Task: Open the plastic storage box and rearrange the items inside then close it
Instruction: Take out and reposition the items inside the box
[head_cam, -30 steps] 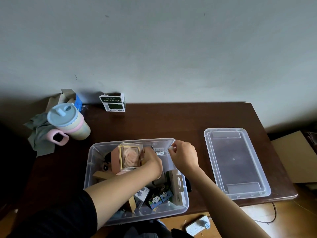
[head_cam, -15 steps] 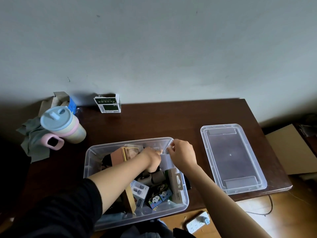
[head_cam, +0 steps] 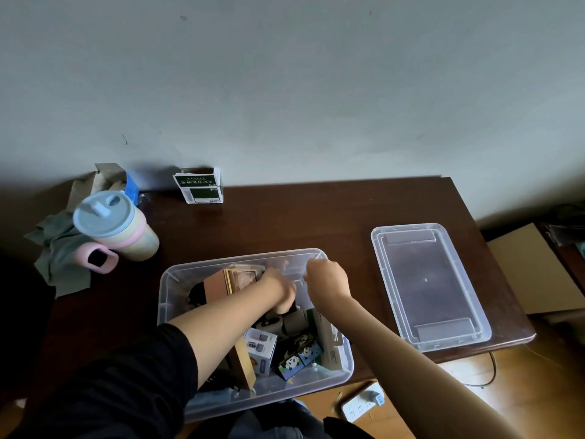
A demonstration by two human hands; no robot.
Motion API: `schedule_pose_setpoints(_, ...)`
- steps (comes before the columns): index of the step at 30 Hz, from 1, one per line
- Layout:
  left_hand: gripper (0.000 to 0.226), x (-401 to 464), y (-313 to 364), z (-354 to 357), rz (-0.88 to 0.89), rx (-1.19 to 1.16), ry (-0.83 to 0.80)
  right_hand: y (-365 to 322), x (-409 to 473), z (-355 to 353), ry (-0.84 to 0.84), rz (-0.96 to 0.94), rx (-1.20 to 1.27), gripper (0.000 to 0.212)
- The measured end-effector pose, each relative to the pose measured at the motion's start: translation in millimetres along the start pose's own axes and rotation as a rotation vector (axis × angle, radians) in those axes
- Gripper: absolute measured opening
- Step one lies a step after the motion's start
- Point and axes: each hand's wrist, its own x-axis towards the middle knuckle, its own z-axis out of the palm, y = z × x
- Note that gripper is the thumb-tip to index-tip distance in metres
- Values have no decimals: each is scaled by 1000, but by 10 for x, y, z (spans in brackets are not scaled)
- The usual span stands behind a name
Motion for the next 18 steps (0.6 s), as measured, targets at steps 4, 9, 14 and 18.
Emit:
schedule_pose_setpoints(4, 51, -32, -11, -21, 32, 29, -47, -118, 83, 68, -49, -45, -57, 30)
schedule_pose_setpoints(9, 37, -35, 6, -9, 62, 121, -70, -210, 192, 195, -30, -105, -152, 30)
schedule_pose_setpoints(14, 38, -25, -7, 27, 69, 145, -56, -252, 259, 282, -24, -111, -176, 29)
schedule_pose_setpoints(18, 37, -26, -27, 36, 89, 181, -53, -267, 276, 307, -37, -88, -176, 30)
